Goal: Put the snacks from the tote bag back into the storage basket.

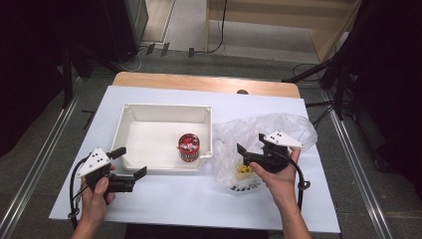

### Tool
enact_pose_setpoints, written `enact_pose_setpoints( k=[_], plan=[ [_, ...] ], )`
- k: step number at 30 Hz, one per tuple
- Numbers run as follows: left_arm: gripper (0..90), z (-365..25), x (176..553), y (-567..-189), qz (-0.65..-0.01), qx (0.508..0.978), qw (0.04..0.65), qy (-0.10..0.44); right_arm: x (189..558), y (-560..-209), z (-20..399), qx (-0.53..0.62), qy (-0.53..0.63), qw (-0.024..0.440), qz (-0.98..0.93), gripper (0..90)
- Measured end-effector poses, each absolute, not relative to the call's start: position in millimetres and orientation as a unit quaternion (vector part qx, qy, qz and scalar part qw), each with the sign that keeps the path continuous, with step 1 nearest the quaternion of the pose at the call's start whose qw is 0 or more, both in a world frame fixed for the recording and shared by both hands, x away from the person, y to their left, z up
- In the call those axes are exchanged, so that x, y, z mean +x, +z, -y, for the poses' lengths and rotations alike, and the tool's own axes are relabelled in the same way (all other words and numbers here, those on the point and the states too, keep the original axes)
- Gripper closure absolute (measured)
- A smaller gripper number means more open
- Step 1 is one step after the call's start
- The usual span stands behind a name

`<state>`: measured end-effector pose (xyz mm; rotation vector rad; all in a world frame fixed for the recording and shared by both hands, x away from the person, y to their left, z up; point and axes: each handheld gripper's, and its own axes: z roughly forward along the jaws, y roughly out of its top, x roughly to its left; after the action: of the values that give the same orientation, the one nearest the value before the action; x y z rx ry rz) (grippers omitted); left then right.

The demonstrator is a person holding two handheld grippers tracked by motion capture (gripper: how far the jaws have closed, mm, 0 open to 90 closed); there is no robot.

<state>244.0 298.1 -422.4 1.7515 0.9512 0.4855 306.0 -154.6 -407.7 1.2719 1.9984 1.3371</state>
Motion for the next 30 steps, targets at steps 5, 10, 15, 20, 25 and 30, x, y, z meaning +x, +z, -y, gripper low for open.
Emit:
enact_pose_setpoints(
  k=[5,10,15,20,25,30],
  plan=[
    [0.0,-298,244,-423,-0.397,0.73,0.518,0.202,301,-412,164,0.463,0.476,0.211,-0.717,15.3],
    [0.0,-298,244,-423,-0.397,0.73,0.518,0.202,296,-415,173,0.467,0.476,0.213,-0.714,15.3],
    [0.0,-298,244,-423,-0.396,0.731,0.517,0.202,291,-417,183,0.473,0.474,0.215,-0.711,15.3],
    [0.0,-297,244,-423,-0.397,0.73,0.519,0.2,286,-419,193,0.478,0.471,0.217,-0.709,15.3],
    [0.0,-297,244,-423,-0.396,0.731,0.518,0.201,281,-422,202,0.483,0.475,0.213,-0.704,15.3],
    [0.0,-297,244,-423,-0.396,0.731,0.518,0.201,277,-425,209,0.489,0.474,0.213,-0.7,15.3]
  ],
)
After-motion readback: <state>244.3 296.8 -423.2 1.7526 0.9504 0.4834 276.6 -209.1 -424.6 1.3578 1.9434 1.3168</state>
